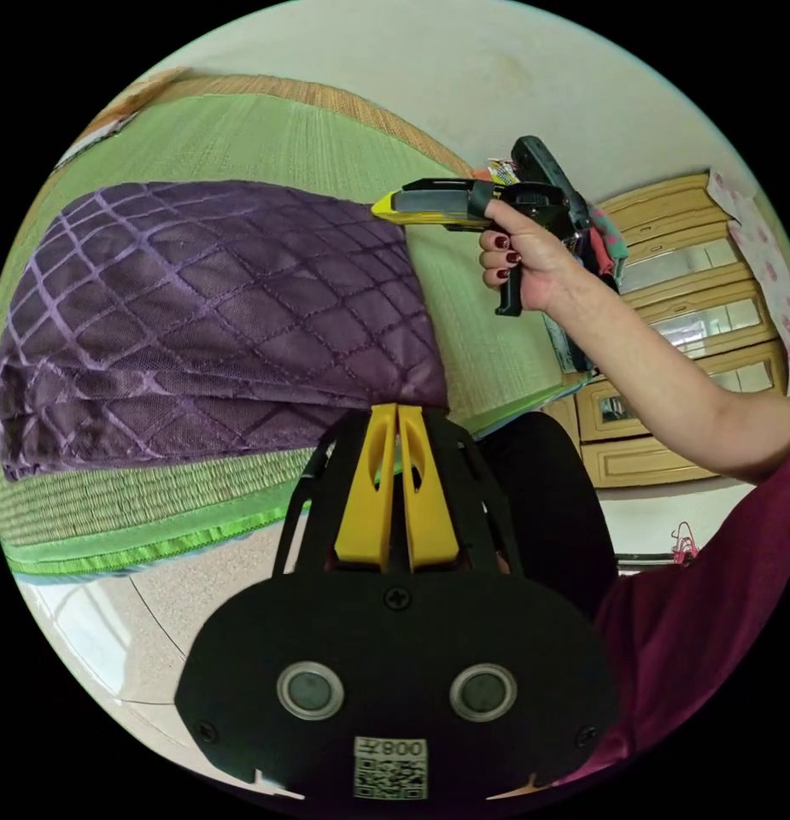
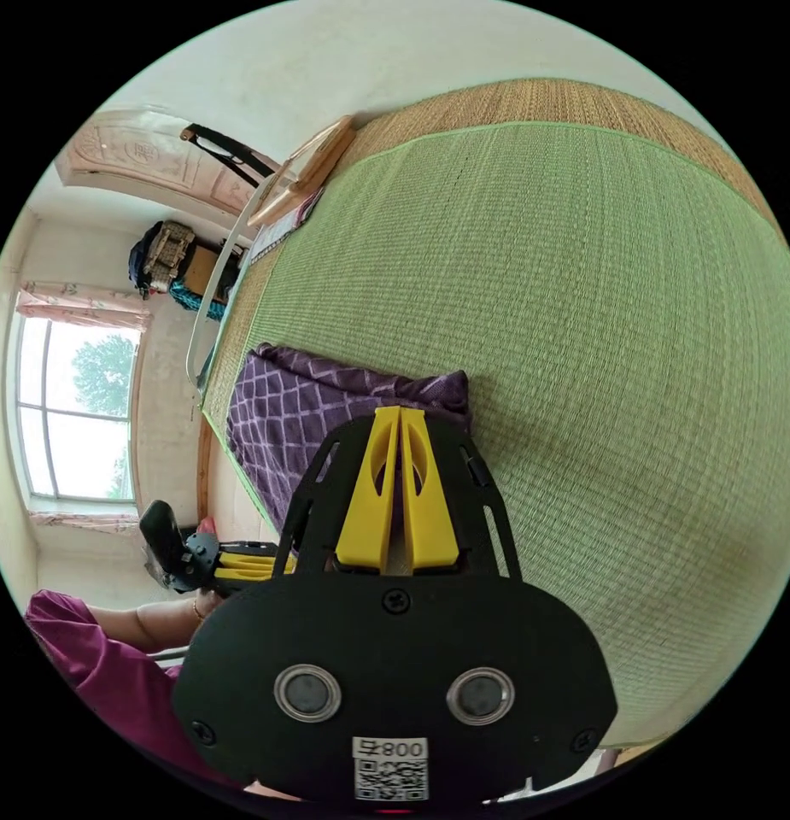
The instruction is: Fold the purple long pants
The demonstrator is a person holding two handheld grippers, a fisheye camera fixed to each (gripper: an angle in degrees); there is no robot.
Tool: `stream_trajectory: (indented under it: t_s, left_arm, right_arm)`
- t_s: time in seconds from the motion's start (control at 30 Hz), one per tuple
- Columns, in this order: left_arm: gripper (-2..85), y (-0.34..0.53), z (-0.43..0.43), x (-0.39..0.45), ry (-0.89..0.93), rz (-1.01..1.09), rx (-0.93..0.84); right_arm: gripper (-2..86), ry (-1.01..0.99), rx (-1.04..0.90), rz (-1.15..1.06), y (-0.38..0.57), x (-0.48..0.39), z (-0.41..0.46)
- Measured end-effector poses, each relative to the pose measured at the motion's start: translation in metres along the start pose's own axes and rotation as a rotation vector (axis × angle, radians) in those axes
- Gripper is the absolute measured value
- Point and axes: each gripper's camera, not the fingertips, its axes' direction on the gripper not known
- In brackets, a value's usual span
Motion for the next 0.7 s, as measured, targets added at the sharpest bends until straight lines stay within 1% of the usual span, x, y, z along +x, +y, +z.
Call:
stream_trajectory:
  t_s: [0.07,0.17,0.27,0.37,0.43,0.5,0.63,0.7]
  left_arm:
    - [0.0,-0.002,-0.008,0.005,0.03,-0.035,0.02]
    - [0.0,-0.003,-0.02,0.027,0.011,0.001,0.052]
    - [0.1,-0.011,-0.016,0.044,0.013,0.024,0.016]
    - [0.1,-0.017,-0.008,0.051,-0.02,0.024,-0.037]
    - [0.2,-0.017,-0.015,0.055,-0.004,0.011,-0.023]
    - [0.3,-0.016,-0.022,0.064,-0.025,0.026,-0.007]
    - [0.8,-0.009,-0.025,0.074,0.015,0.009,-0.011]
    - [1.4,-0.004,-0.025,0.077,0.029,-0.013,-0.013]
  right_arm:
    - [0.0,-0.013,0.025,-0.017,0.013,0.0,-0.01]
    - [0.0,0.002,0.053,-0.008,0.038,0.009,-0.016]
    - [0.0,0.004,-0.002,0.034,0.053,0.029,0.003]
    - [0.0,-0.051,0.009,0.079,0.068,0.041,0.005]
    - [0.0,-0.032,0.018,0.059,0.078,0.036,0.0]
    - [0.0,-0.026,0.04,0.02,0.098,0.03,-0.011]
    - [0.0,-0.155,0.065,-0.003,0.151,0.027,-0.021]
    - [0.1,-0.205,0.006,-0.012,0.196,0.021,-0.008]
